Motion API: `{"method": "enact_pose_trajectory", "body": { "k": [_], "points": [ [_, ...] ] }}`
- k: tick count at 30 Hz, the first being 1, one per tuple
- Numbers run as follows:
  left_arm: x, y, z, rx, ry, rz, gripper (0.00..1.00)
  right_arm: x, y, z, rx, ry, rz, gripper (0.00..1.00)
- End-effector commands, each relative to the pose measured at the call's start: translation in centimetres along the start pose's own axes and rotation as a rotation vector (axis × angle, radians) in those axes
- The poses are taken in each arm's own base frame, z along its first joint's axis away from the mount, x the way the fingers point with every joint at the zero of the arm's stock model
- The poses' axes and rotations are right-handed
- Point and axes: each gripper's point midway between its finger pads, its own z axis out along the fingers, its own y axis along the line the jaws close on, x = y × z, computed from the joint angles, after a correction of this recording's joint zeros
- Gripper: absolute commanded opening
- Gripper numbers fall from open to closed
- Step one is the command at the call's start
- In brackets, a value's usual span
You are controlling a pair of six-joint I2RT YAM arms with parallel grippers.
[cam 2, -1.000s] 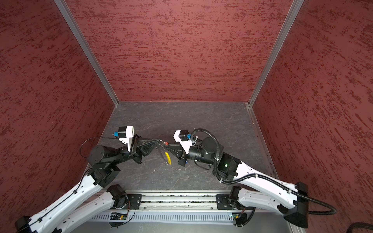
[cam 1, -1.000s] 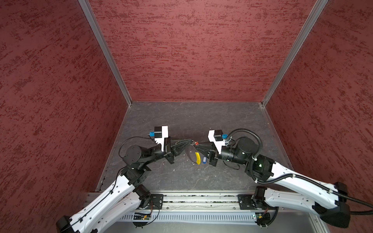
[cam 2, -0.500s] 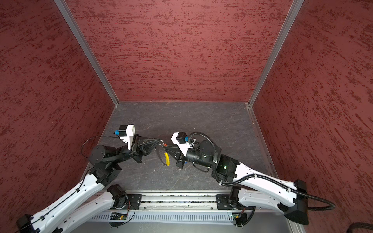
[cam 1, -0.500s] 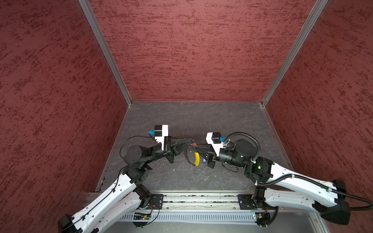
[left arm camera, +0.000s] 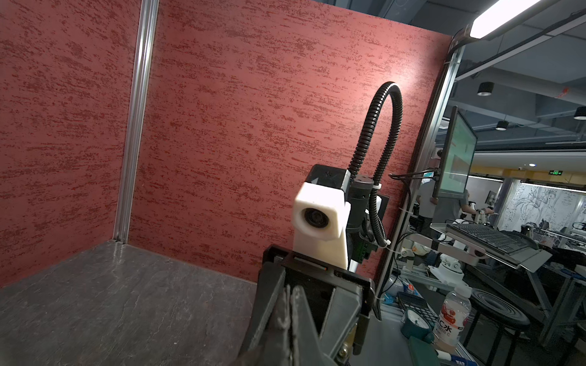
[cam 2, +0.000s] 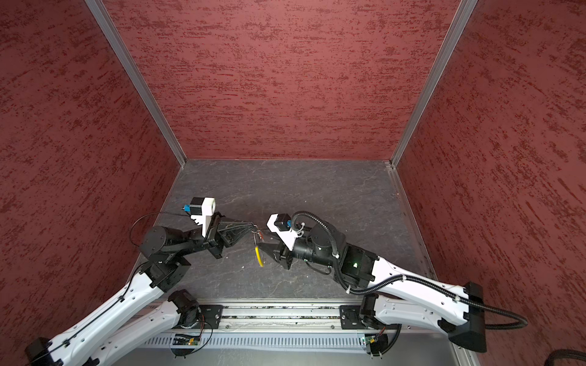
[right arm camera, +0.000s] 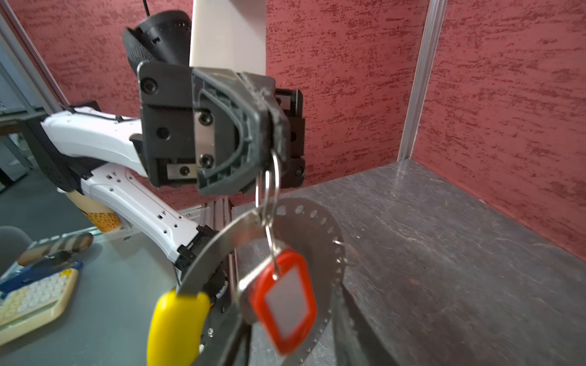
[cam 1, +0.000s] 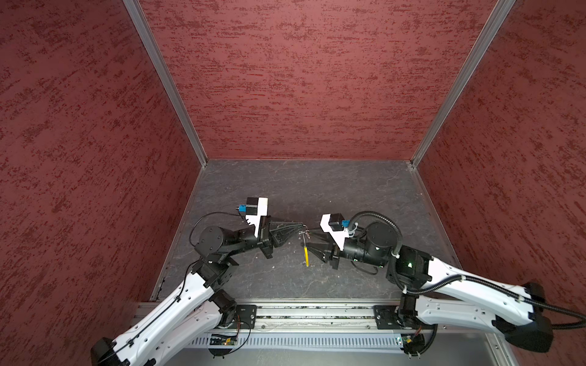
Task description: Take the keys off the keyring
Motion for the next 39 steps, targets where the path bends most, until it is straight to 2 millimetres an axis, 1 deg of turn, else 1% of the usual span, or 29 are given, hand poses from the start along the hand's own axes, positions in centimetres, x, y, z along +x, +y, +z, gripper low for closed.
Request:
{"method": "enact_pose_trajectory", "body": {
  "k": [1, 3, 5, 8, 10, 12, 15, 17, 19, 26, 31, 33, 37, 39],
  "points": [
    [-1.0, -1.0, -0.1, 0.03, -0.004, 0.044, 0.0, -2.1, -0.6, -2.1, 0.041, -0.039, -0.024, 0.5],
    [-1.1, -1.2, 0.0, 0.035, -0.003, 0.046, 0.0, -2.9, -0.3, -2.8, 0.016, -0.061, -0.029, 0.53],
    [-1.1, -1.3, 0.0, 0.042, 0.001, 0.048, 0.0, -4.1, 0.3, -3.3, -0.026, -0.102, -0.034, 0.56],
    [-0.5, -1.1, 0.0, 0.039, 0.029, 0.025, 0.0, -6.2, 0.8, -3.8, -0.083, -0.165, -0.033, 0.58],
    [-0.4, -1.1, 0.0, 0.04, 0.032, 0.023, 0.0, -7.3, 1.3, -3.9, -0.146, -0.192, -0.02, 0.58],
    [-0.3, -1.0, 0.0, 0.038, 0.033, 0.018, 0.0, -7.7, 1.9, -3.6, -0.214, -0.194, -0.001, 0.58],
    [-0.3, -1.0, 0.0, 0.037, 0.029, 0.019, 0.0, -7.7, 2.3, -2.7, -0.276, -0.189, 0.029, 0.56],
    [-0.3, -1.1, -0.1, 0.035, 0.025, 0.02, 0.0, -7.5, 2.6, -2.4, -0.312, -0.191, 0.043, 0.51],
    [-0.4, -1.0, -0.1, 0.03, 0.022, 0.022, 0.0, -7.3, 2.7, -2.2, -0.332, -0.189, 0.059, 0.45],
    [-0.4, -0.9, -0.2, 0.023, 0.015, 0.026, 0.0, -6.0, 2.3, -1.6, -0.334, -0.171, 0.106, 0.26],
    [-0.4, -0.8, -0.2, 0.022, 0.011, 0.029, 0.0, -5.1, 2.0, -1.0, -0.331, -0.147, 0.13, 0.25],
    [-0.4, -0.8, -0.2, 0.023, 0.011, 0.027, 0.0, -4.9, 2.0, -0.8, -0.332, -0.144, 0.135, 0.23],
    [-0.3, -0.7, -0.1, 0.022, 0.014, 0.021, 0.0, -4.9, 1.9, -0.8, -0.331, -0.147, 0.138, 0.12],
    [-0.3, -0.7, -0.1, 0.019, 0.013, 0.019, 0.0, -5.0, 1.8, -0.9, -0.324, -0.147, 0.139, 0.04]
  ]
}}
